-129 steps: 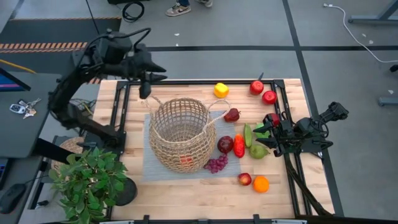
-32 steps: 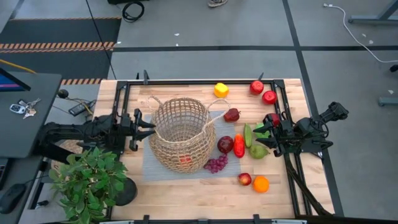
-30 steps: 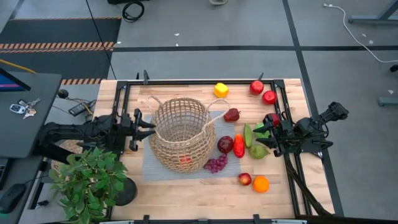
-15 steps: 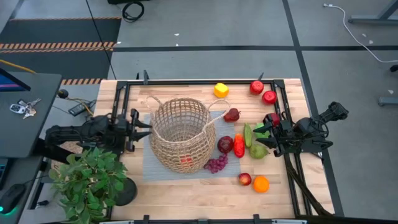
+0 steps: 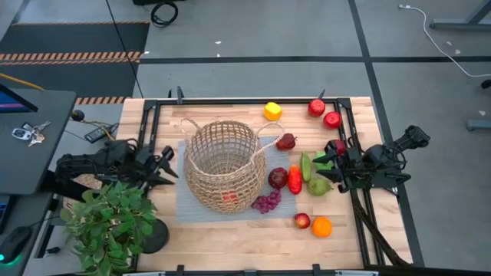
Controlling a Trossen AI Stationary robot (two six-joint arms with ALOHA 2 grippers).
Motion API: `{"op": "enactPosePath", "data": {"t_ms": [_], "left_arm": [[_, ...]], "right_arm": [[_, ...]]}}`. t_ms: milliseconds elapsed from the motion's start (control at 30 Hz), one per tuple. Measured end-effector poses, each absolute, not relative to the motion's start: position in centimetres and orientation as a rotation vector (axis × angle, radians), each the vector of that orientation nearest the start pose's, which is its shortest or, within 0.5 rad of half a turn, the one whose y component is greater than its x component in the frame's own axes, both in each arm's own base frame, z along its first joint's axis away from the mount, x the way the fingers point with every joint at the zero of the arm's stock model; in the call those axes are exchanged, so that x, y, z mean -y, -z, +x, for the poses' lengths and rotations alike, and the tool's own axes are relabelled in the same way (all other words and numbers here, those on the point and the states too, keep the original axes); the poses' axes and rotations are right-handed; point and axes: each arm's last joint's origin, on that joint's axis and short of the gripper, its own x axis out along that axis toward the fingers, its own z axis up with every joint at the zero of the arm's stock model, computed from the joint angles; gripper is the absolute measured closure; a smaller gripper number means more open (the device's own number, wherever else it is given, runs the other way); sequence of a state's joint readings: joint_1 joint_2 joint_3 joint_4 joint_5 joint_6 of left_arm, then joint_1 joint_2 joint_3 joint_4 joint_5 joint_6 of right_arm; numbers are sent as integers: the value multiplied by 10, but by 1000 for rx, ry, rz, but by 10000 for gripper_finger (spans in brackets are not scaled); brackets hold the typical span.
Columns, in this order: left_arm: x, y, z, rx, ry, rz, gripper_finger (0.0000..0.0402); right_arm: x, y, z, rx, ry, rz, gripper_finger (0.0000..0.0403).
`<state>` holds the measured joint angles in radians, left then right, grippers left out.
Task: Build produce basket
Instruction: Put the bell pepper into the brown basket
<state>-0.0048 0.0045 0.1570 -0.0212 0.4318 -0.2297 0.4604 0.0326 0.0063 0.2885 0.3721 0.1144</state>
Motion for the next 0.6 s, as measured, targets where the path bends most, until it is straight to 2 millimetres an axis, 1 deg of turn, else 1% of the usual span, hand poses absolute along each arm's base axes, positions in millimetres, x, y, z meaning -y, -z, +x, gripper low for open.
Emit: {"op": "enactPosePath", "data": {"t_ms": [100, 167, 467, 600], "left_arm": [[13, -204, 83, -24, 439, -234, 281], [12, -201, 83, -55, 425, -248, 281], [12, -201, 84, -66, 404, -325, 280], [12, -201, 84, -64, 404, -320, 280]], "right_arm": [[-32, -191, 89, 248, -102, 223, 206], [-32, -191, 89, 248, -102, 223, 206], [-32, -191, 89, 248, -102, 221, 206], [-32, -192, 88, 259, -96, 222, 206]]}}
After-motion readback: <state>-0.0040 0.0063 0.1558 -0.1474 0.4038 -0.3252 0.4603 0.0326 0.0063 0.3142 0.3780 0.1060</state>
